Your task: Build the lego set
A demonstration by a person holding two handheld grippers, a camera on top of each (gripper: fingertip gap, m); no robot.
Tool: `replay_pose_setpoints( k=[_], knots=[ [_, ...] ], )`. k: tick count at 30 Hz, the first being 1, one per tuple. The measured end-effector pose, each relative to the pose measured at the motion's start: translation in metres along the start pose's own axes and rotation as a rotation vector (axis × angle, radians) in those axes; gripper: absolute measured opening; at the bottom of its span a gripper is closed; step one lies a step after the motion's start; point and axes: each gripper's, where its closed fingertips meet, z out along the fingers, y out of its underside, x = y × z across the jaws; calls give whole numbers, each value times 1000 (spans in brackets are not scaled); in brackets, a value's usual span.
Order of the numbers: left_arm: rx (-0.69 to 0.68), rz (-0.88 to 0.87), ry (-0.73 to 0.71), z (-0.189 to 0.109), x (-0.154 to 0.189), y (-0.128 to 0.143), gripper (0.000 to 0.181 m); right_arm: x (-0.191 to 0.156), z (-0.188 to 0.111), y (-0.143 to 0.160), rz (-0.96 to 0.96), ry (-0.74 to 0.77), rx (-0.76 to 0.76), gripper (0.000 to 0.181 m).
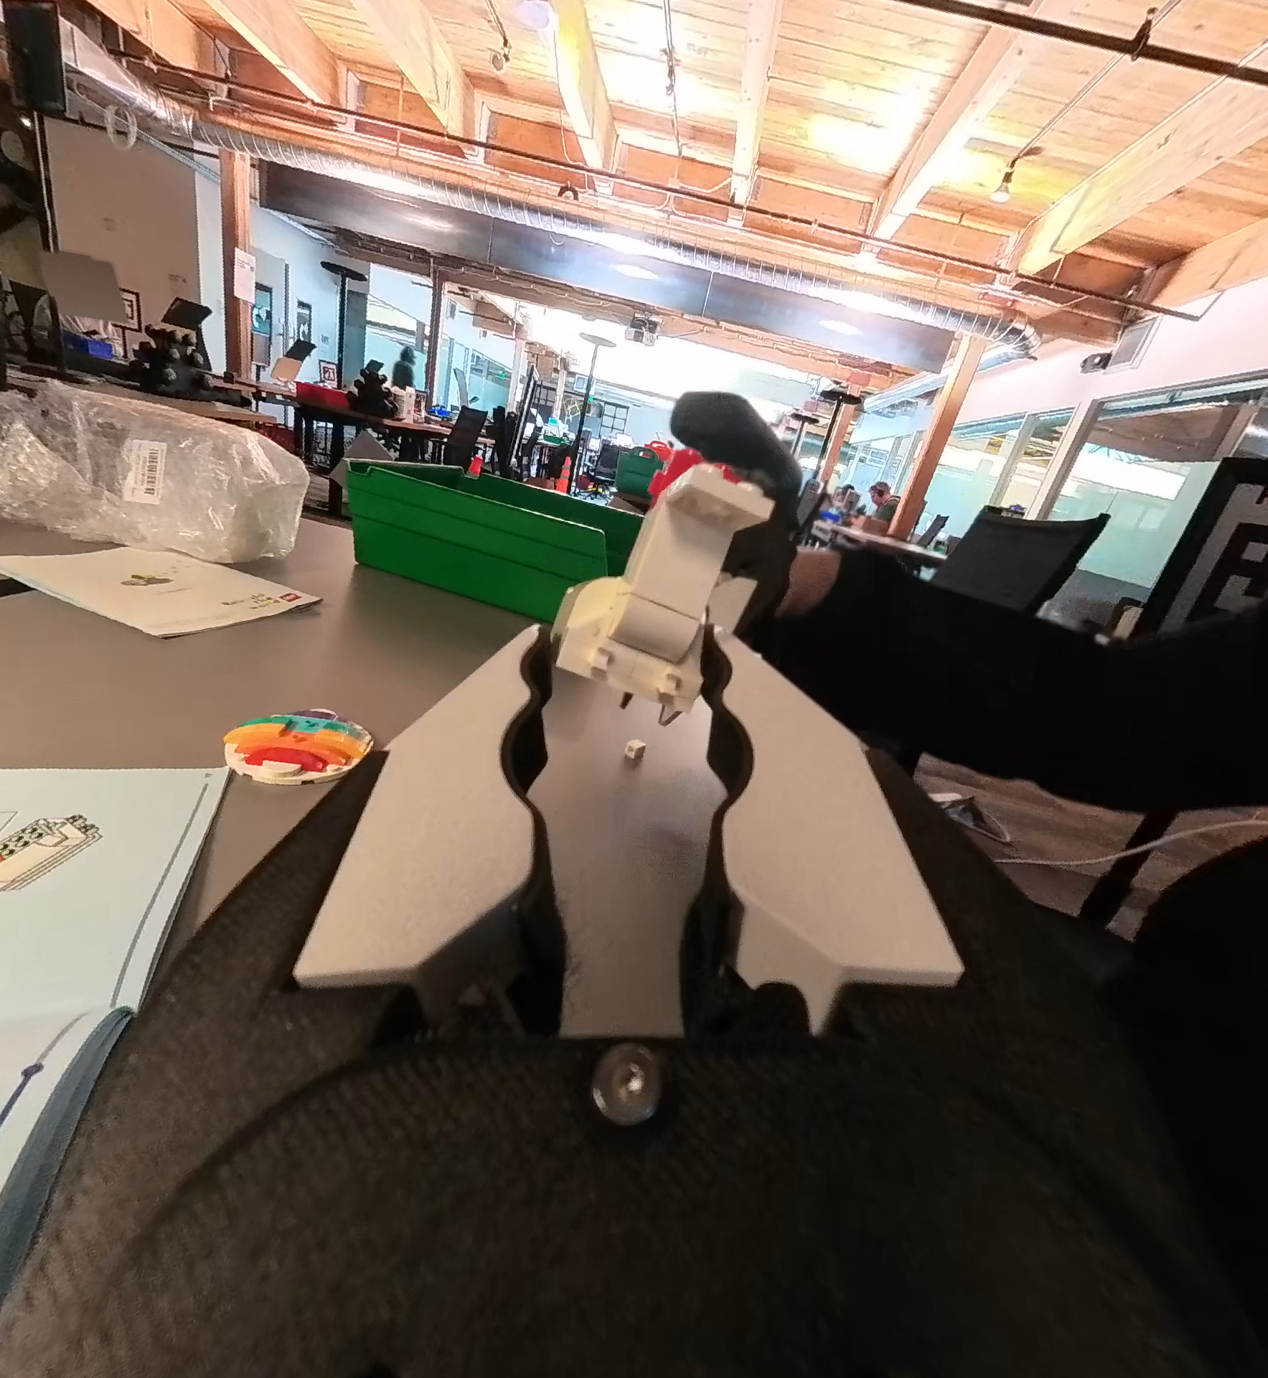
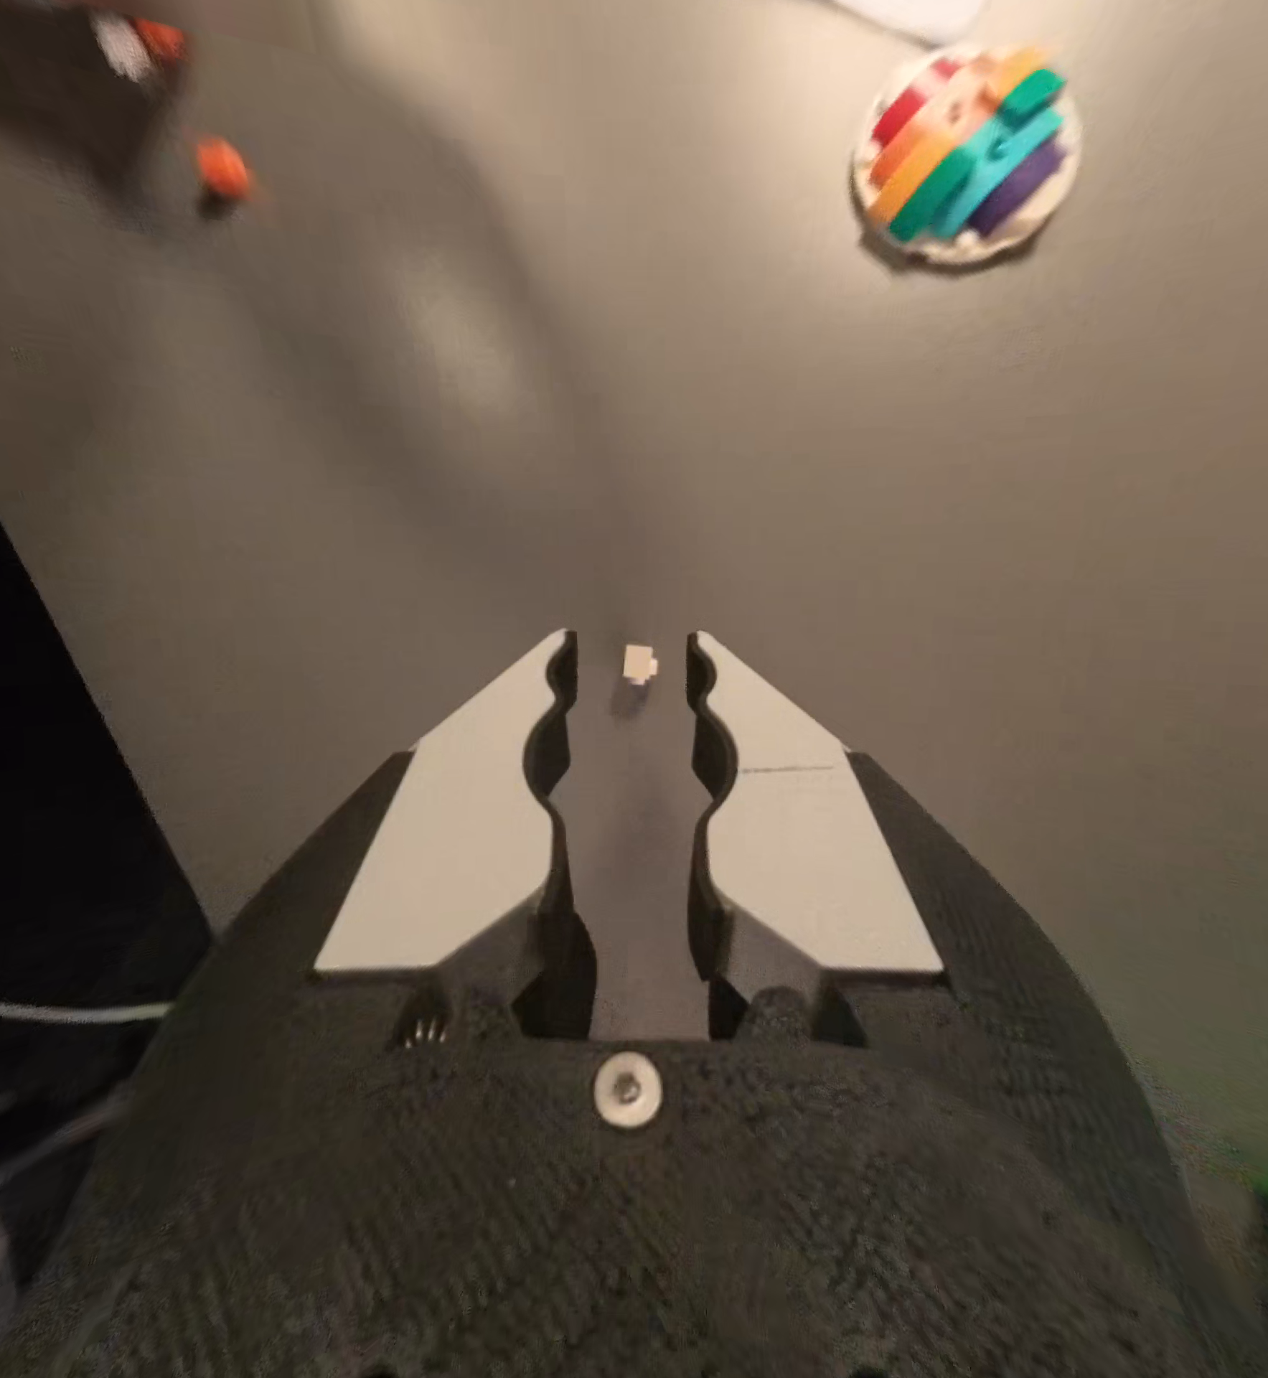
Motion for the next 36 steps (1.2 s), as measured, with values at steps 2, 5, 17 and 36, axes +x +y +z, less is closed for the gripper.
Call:
replay_pose_setpoints(
  k=[2, 5, 17, 36],
  knots=[
    [1, -9, 4, 0, 0, 0, 38, 0, 1, 7, 34, 24, 113, 25],
    [-7, -18, 13, 1, 1, 3, 39, 3, 6, 18, 35, 88, 180, 22],
    [-31, -1, 29, 4, 6, 8, 39, 5, 16, 11, -96, 121, 96, 8],
    [-43, -12, 46, 5, 9, 10, 39, -11, 4, 26, -1961, 283, -928, 9]
  ],
)
